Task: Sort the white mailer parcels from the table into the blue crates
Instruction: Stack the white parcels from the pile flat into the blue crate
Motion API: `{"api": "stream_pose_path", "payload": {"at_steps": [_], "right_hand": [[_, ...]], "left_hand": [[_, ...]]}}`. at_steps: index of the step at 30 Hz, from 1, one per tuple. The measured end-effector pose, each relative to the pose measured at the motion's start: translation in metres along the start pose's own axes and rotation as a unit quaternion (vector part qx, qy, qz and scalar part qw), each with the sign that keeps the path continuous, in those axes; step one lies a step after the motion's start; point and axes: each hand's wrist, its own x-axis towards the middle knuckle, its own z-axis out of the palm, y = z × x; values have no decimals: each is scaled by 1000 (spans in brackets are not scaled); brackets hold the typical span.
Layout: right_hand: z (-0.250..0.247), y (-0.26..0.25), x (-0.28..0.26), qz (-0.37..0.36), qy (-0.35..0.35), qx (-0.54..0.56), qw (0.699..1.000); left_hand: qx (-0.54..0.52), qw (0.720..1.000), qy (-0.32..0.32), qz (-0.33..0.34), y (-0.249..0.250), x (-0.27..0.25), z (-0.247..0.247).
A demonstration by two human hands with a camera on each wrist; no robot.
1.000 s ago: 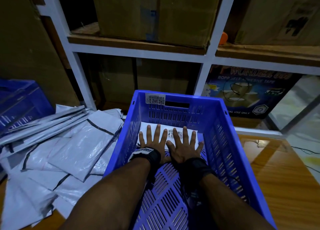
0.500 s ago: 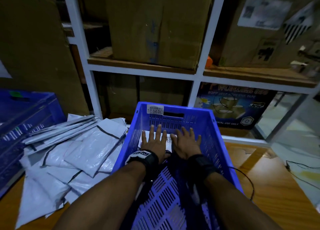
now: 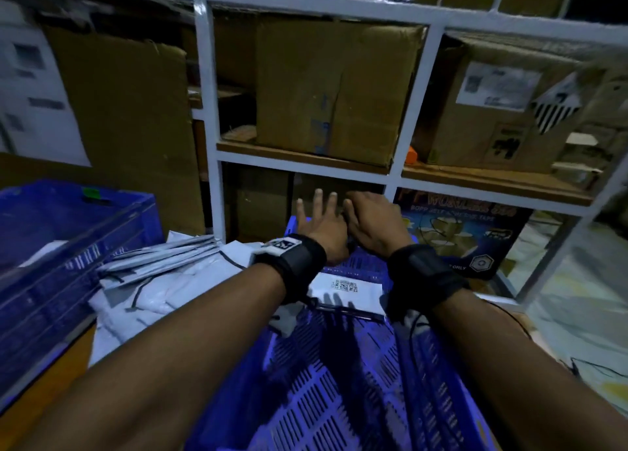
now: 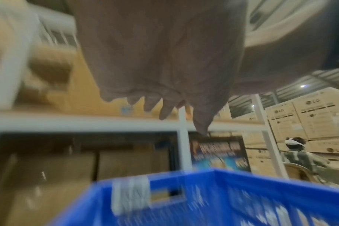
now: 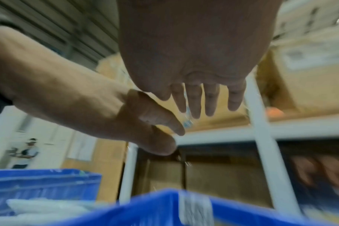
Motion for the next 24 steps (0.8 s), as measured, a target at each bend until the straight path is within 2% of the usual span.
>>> {"api": "stream_pose_path", "payload": {"at_steps": [6, 12, 17, 22, 24], "right_hand": [[-17, -43, 30, -74, -51, 17, 996], [-13, -108, 51, -113, -118, -46, 986], [7, -180, 74, -89, -222, -105, 965], [61, -236, 89, -61, -310, -163, 935], [90, -247, 82, -65, -332, -181, 924]], "left_hand": [[10, 999, 18, -33, -52, -30, -44], [38, 998, 5, -55, -135, -58, -48], [41, 996, -24, -70, -216, -71, -16], [63, 997, 20, -39, -256, -81, 57], [64, 998, 10, -18, -267, -87, 90]]}}
